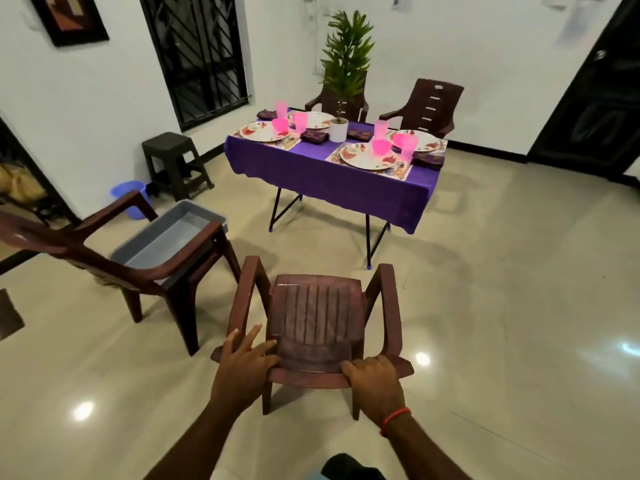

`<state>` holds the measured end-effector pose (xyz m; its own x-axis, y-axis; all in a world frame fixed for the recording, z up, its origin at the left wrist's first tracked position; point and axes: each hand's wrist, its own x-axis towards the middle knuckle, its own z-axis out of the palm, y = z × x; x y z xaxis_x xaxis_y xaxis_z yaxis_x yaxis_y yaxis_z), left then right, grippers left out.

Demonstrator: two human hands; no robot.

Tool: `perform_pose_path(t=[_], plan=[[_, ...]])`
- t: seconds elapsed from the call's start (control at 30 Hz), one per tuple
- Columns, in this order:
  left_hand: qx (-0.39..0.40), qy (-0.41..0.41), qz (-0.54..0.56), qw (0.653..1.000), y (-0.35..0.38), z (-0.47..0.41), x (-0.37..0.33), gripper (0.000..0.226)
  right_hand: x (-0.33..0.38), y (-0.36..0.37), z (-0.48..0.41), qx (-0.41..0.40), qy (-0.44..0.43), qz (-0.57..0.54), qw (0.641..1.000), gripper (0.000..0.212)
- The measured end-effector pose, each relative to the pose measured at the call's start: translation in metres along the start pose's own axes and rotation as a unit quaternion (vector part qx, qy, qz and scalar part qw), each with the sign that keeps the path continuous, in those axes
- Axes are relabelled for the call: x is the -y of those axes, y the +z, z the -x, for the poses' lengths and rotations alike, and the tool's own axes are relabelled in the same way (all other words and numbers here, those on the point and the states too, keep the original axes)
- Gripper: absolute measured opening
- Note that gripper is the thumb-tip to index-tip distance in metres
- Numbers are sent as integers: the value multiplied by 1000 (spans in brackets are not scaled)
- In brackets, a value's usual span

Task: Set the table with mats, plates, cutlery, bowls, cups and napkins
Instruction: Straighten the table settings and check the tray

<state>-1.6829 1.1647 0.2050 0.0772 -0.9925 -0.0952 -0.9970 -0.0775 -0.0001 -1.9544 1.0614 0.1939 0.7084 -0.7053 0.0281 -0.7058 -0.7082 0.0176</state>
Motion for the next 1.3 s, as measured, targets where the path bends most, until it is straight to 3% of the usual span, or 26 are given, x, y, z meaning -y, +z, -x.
perform_pose_path(t=[0.1, 0.2, 0.3, 0.43, 0.6, 0.8, 0.93, 1.07, 1.3], plan=[[-34, 18, 19, 999, -1, -17, 13, 13, 0, 4, -17, -13, 20, 6, 1000, 19], [-21, 26, 31, 999, 1, -49, 41, 32, 1, 4, -46, -36, 33, 11, 999, 19], [-27, 57, 13, 998, 4, -93, 56, 36, -10, 14, -78, -66, 48, 12, 997, 11], [-54, 76, 15, 996, 10, -152, 83, 41, -25, 25, -127, -77, 79, 4, 994, 23], [-73, 112, 21, 991, -2, -217, 112, 13, -38, 24, -181, -88, 86, 3, 992, 24], [-41, 139, 22, 989, -16, -278, 130, 19, -58, 28, -228, -76, 116, 12, 990, 27], [-72, 183, 25, 980, -20, -309, 141, 17, -59, 29, -248, -71, 137, 13, 988, 29], [-60, 202, 21, 977, -29, -342, 154, 34, -60, 28, -273, -81, 160, 22, 983, 22], [-62, 228, 11, 972, -35, -386, 174, 39, -54, 29, -310, -78, 209, 34, 974, 27]])
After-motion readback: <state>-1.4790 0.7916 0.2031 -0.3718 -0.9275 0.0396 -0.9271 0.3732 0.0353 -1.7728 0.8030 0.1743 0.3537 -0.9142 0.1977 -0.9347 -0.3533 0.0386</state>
